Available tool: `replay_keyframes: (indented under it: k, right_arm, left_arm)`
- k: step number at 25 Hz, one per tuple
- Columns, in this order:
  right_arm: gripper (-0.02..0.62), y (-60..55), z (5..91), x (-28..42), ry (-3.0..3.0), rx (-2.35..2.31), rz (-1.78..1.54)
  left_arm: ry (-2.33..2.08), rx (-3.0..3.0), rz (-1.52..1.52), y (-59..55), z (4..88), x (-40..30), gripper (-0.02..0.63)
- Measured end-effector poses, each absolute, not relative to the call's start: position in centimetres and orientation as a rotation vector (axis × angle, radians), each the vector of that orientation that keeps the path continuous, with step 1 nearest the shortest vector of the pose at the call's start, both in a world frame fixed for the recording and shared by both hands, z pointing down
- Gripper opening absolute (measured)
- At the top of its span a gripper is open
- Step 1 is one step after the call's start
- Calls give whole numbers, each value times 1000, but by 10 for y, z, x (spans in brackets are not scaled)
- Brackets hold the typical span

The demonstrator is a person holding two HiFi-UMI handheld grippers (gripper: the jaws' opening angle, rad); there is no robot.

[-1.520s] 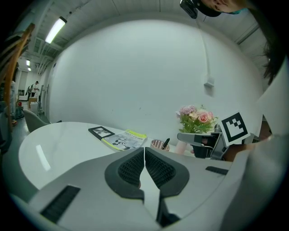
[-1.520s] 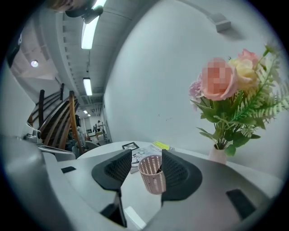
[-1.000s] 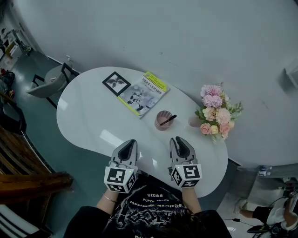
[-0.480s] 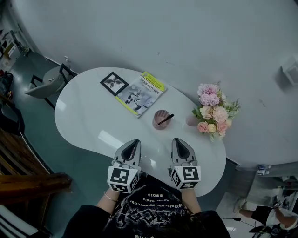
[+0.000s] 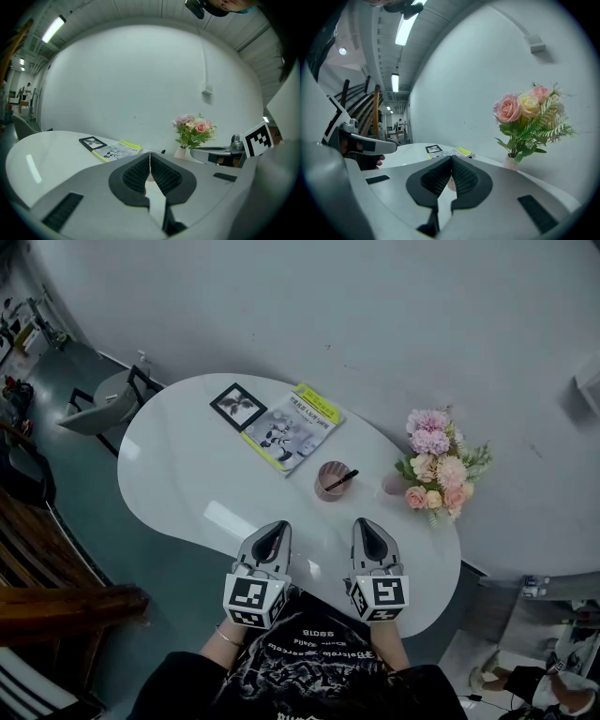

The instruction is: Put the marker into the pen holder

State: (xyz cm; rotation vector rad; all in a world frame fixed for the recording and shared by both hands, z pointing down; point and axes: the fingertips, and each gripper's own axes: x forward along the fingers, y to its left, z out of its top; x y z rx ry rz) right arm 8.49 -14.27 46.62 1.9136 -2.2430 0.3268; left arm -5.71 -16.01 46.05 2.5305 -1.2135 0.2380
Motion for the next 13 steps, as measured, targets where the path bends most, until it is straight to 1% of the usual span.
replay_keyframes:
  k: [13]
  right_arm:
    - [28, -145, 467, 83, -2237, 1893, 278]
  left_arm:
    - [-1220, 2532, 243, -160, 462, -59, 26]
